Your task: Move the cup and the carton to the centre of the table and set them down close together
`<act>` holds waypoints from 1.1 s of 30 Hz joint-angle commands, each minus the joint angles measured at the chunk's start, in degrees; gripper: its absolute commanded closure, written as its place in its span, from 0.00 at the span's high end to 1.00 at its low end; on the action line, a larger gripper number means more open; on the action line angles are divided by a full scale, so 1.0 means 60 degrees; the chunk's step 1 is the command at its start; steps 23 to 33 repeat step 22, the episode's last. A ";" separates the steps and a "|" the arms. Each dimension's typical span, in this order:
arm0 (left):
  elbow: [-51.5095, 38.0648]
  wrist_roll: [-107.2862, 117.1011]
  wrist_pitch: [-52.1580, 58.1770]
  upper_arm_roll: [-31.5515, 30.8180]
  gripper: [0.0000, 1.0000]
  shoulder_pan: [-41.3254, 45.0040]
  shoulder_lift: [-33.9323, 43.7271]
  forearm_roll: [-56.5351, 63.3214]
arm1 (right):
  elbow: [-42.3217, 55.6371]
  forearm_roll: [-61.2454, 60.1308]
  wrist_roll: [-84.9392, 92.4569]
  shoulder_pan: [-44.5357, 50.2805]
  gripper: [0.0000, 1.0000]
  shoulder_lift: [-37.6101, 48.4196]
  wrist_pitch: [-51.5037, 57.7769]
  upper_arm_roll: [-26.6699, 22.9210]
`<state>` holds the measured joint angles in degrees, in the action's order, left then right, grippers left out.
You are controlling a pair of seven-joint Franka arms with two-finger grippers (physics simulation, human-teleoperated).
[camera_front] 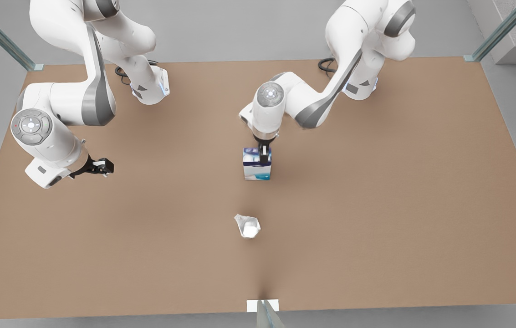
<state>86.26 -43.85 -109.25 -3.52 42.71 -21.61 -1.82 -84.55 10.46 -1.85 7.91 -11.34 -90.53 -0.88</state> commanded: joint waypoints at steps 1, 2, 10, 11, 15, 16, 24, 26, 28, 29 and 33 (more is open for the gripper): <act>-0.0007 -0.0001 0.0133 0.0015 1.00 -0.0116 0.0144 -0.0458 | 0.0000 0.0000 0.0000 0.0000 1.00 0.0001 0.0000 0.0000; -0.0021 0.0014 0.0660 0.0016 1.00 -0.0686 0.0452 -0.0472 | 0.0000 -0.0015 0.0000 0.0000 1.00 0.0001 0.0000 0.0000; -0.0241 0.6708 0.2286 0.2783 1.00 -0.3866 0.1434 -0.0355 | 0.0000 -0.0029 0.0000 0.0000 1.00 0.0030 0.0059 0.0000; -0.0241 0.6649 0.2490 0.3428 1.00 -0.3851 0.1580 -0.0355 | 0.0000 -0.0029 0.0015 0.0000 1.00 0.0030 0.0059 0.0000; -0.0402 0.7323 0.3004 -0.0043 1.00 -0.7338 0.1771 0.0787 | 0.0000 -0.0029 0.0000 0.0000 1.00 0.0015 0.0059 0.0000; -0.0417 0.7323 0.3004 0.0030 1.00 -0.7338 0.1771 0.0787 | 0.0000 -0.0029 0.0000 0.0000 1.00 0.0015 0.0059 0.0000; -0.0578 0.7294 0.3326 0.0982 1.00 -0.6884 0.1742 0.0700 | 0.0000 -0.0029 0.0000 0.0000 1.00 0.0015 0.0059 0.0000; -0.0578 0.7294 0.3326 0.0982 1.00 -0.6884 0.1742 0.0700 | 0.0000 -0.0029 0.0000 0.0000 1.00 0.0015 0.0059 0.0000; -0.0578 0.7294 0.3326 0.0982 1.00 -0.6884 0.1742 0.0700 | 0.0000 -0.0029 0.0000 0.0000 1.00 0.0015 0.0059 0.0000; -0.0578 0.7294 0.3326 0.0982 1.00 -0.6884 0.1742 0.0700 | 0.0000 -0.0029 0.0000 0.0000 1.00 0.0015 0.0059 0.0000; -0.0578 0.7294 0.3326 0.0982 1.00 -0.6884 0.1742 0.0700 | 0.0000 -0.0029 0.0000 0.0000 1.00 0.0015 0.0059 0.0000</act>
